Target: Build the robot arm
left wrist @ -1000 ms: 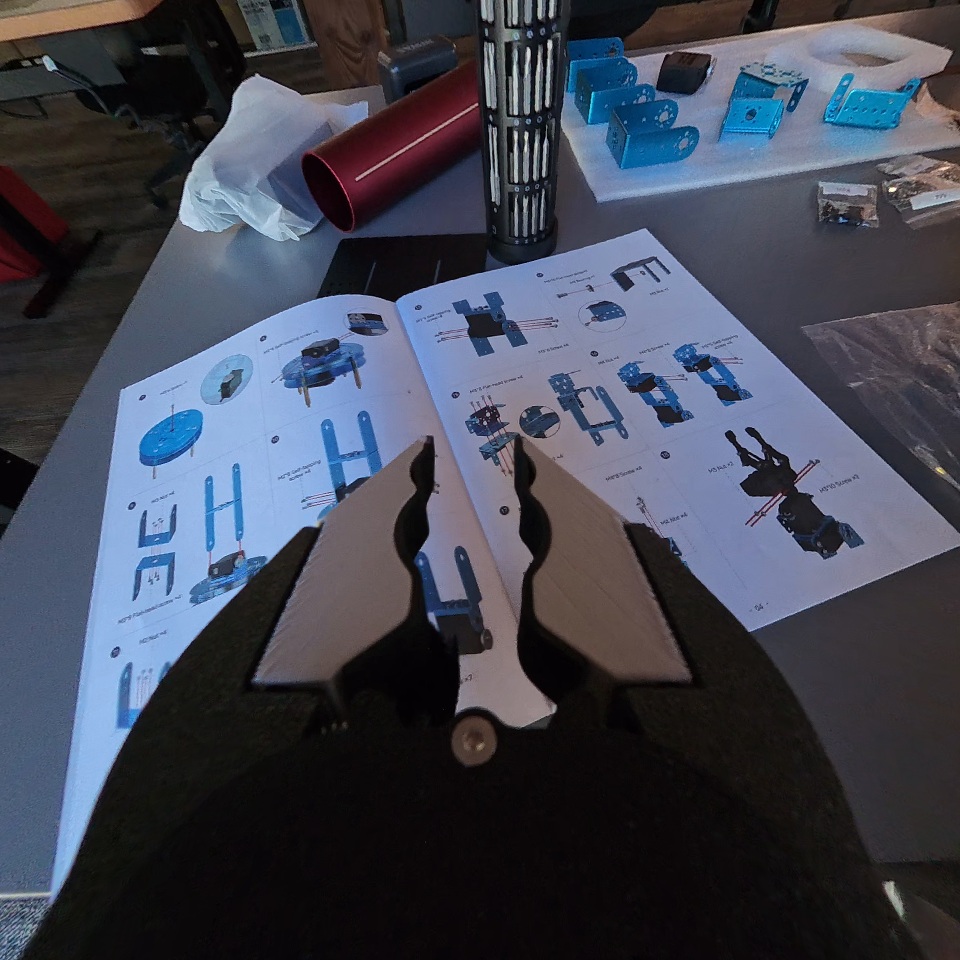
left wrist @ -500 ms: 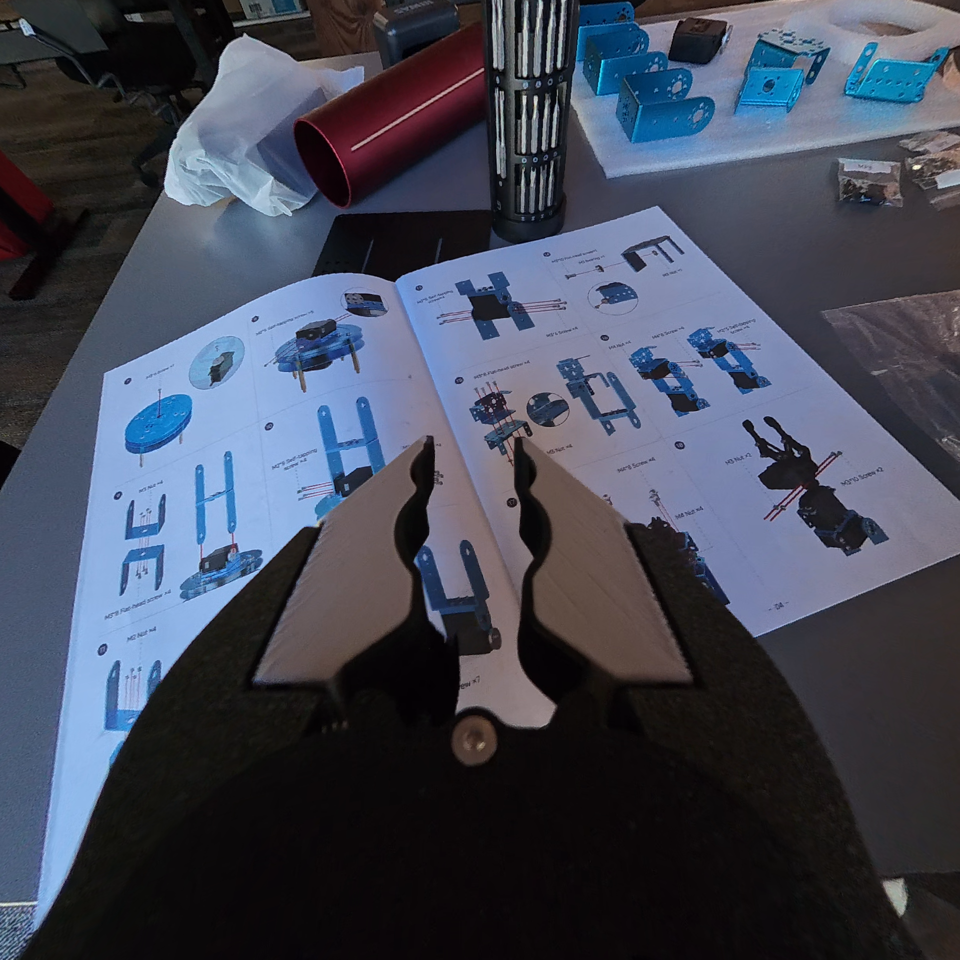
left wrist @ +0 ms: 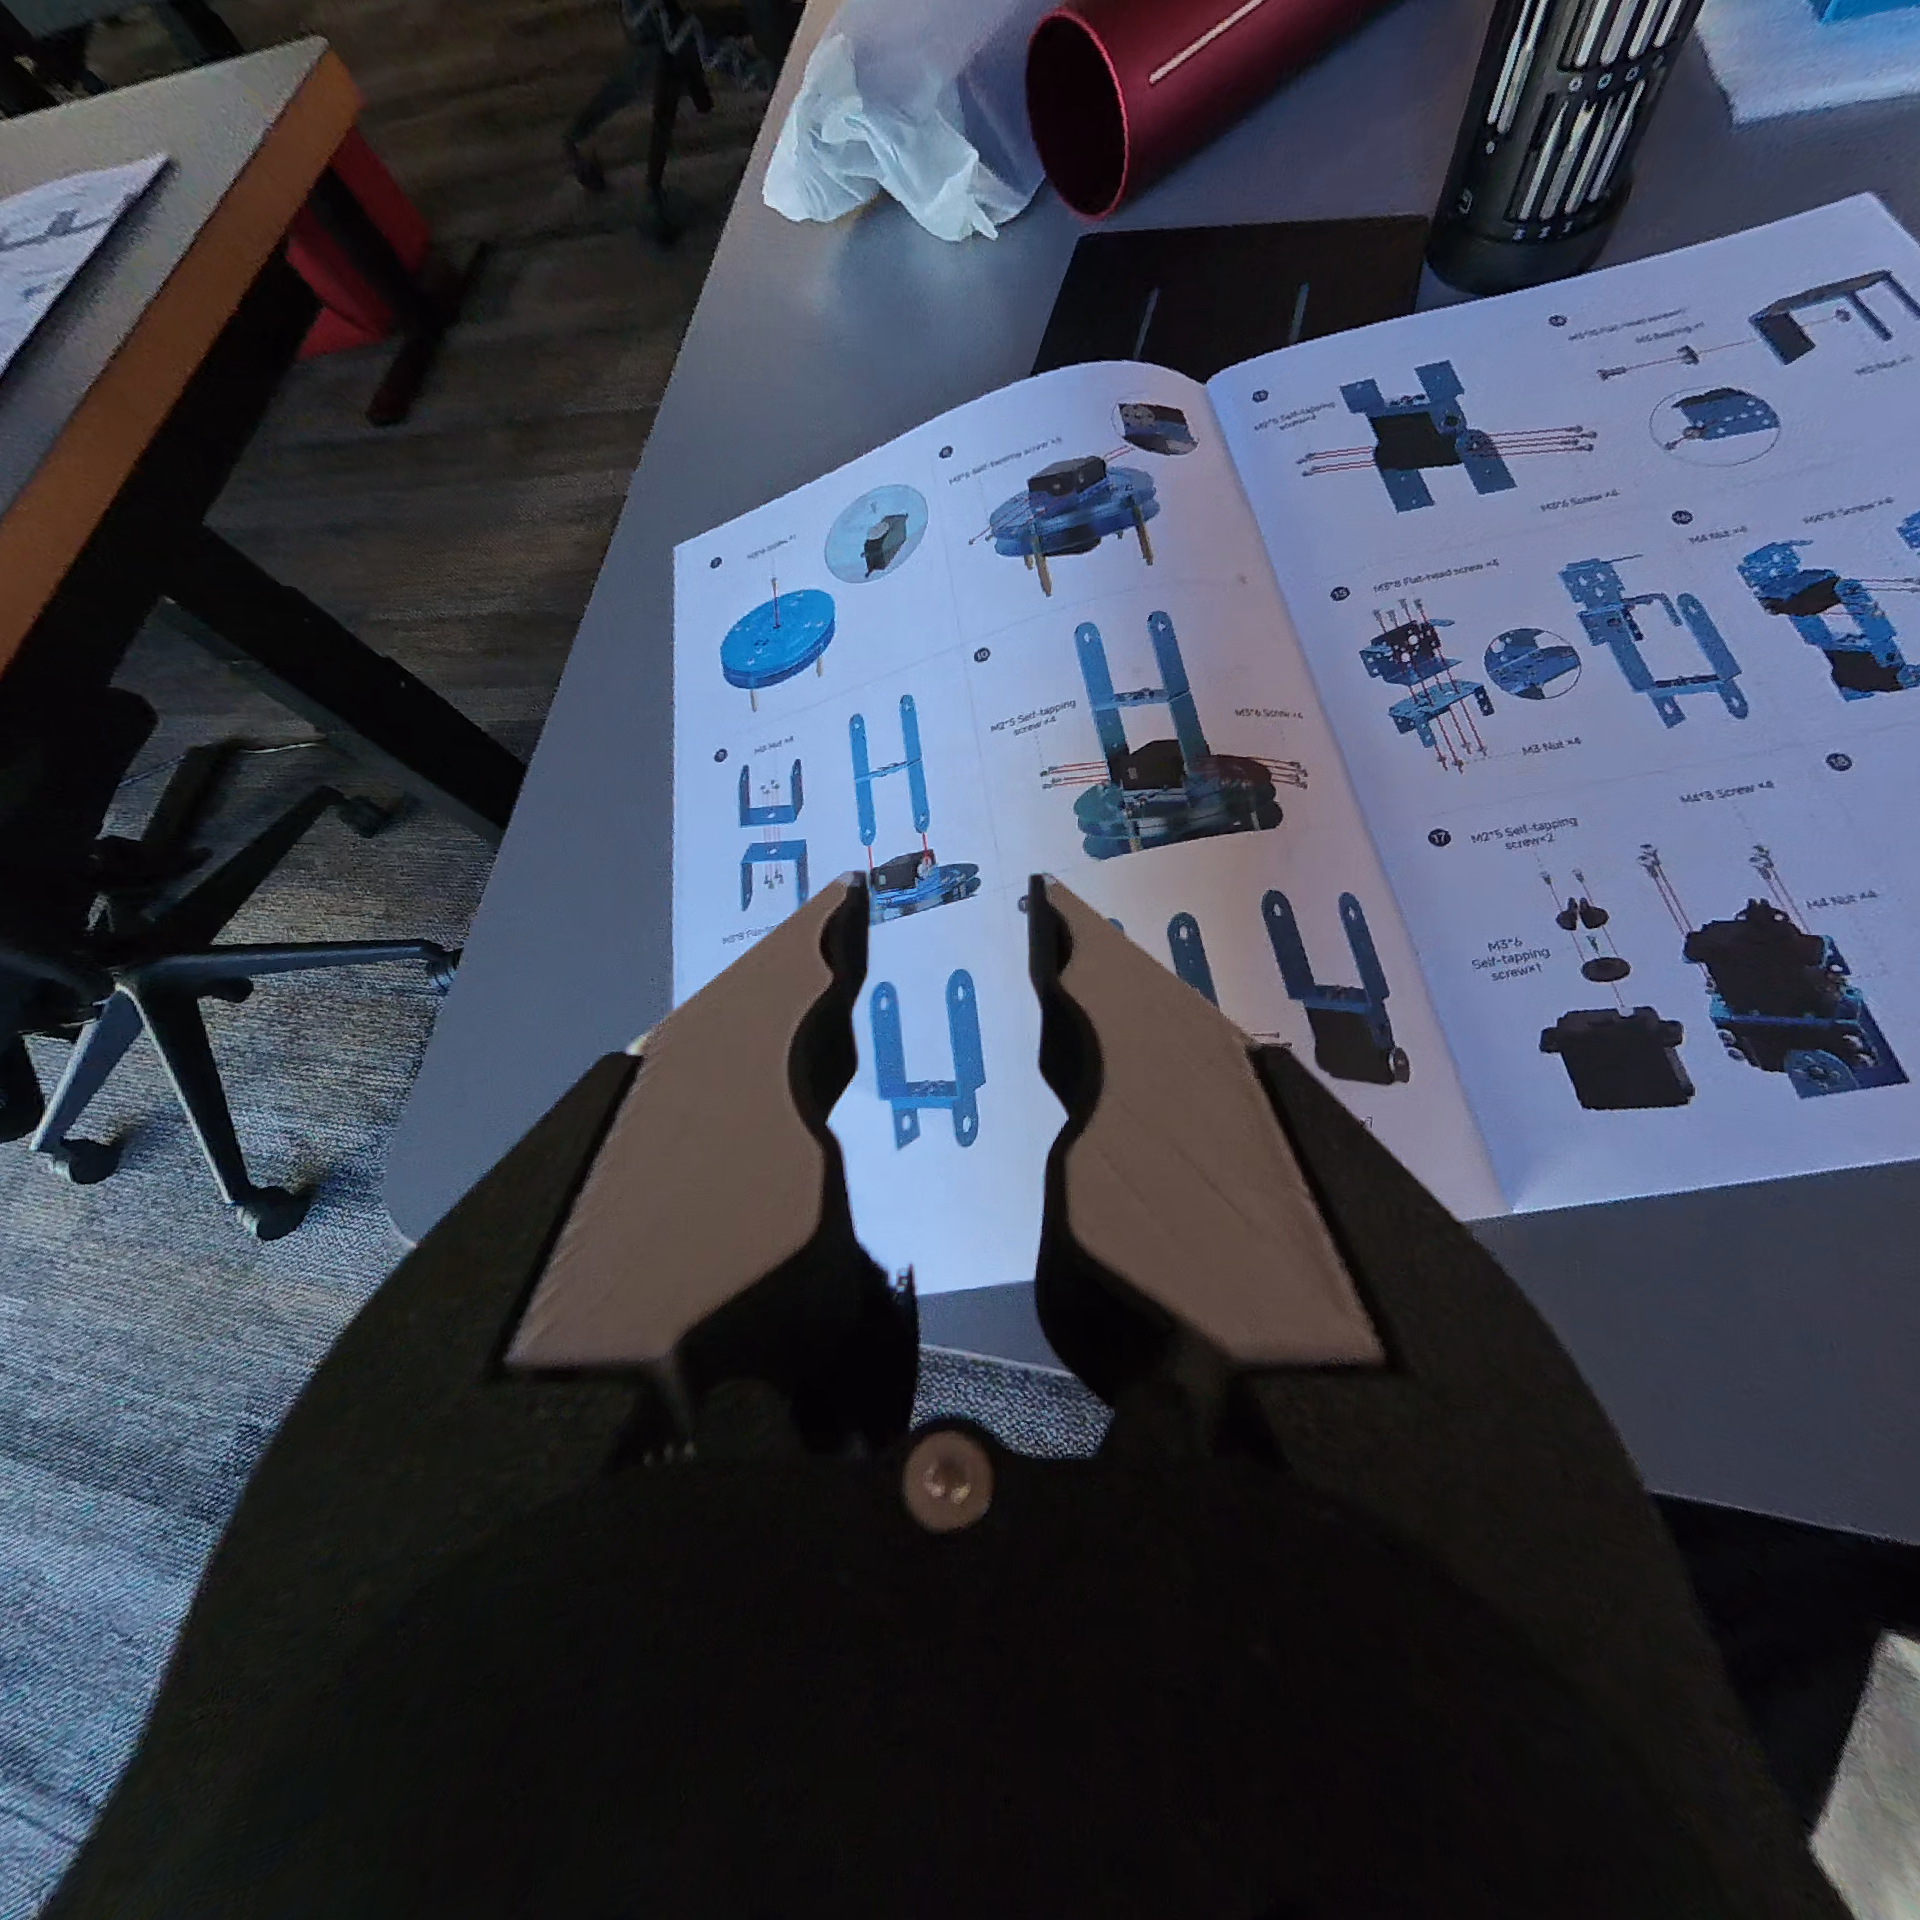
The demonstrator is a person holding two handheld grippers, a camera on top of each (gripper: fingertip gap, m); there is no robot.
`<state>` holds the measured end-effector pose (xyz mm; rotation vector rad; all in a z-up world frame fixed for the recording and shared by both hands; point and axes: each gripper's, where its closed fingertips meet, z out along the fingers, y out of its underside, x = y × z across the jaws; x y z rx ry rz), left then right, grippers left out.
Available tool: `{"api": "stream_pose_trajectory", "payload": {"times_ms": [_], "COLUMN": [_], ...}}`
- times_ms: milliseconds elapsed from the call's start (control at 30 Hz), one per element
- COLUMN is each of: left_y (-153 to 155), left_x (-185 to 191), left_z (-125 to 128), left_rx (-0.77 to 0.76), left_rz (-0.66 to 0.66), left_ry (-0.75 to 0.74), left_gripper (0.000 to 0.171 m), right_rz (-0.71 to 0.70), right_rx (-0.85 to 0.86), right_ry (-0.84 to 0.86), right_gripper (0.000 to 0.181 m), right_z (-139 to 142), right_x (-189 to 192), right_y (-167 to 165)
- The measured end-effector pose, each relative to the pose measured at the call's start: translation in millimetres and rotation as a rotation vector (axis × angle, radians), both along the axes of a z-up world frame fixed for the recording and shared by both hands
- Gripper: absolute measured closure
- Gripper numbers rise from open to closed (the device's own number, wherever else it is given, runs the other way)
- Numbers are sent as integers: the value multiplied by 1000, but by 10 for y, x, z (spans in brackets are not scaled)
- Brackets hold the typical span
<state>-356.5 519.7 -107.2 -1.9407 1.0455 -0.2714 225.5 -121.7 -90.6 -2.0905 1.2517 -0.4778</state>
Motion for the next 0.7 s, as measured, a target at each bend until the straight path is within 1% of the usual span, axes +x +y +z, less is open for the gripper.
{"api": "stream_pose_trajectory", "payload": {"times_ms": [67, 133, 233, 333, 433, 500, 700], "left_y": [4, 15, 11, 24, 16, 15, 22], "left_x": [-52, -73, -93, -163, -152, -140, -142], "left_z": [17, -12, -107, -159, -149, -137, -161], "left_rx": [13, 8, -5, 8, -5, -6, -9], "left_rz": [12, 24, 26, 42, 37, 30, 23], "left_ry": [9, 21, 68, 126, 107, 100, 103], "left_gripper": [142, 142, 141, 142, 142, 142, 141], "right_rz": [15, 40, 54, 66, 81, 78, 66], "right_rx": [0, -21, -123, -184, -166, -183, -169], "right_ry": [39, 113, 186, 224, 233, 250, 238], "right_gripper": [162, 163, 163, 162, 162, 162, 162], "right_z": [-80, -255, -501, -655, -692, -737, -734], "right_x": [22, 10, -16, -44, -64, -82, -50], "right_y": [25, 58, 9, 0, 58, 41, 38]}}
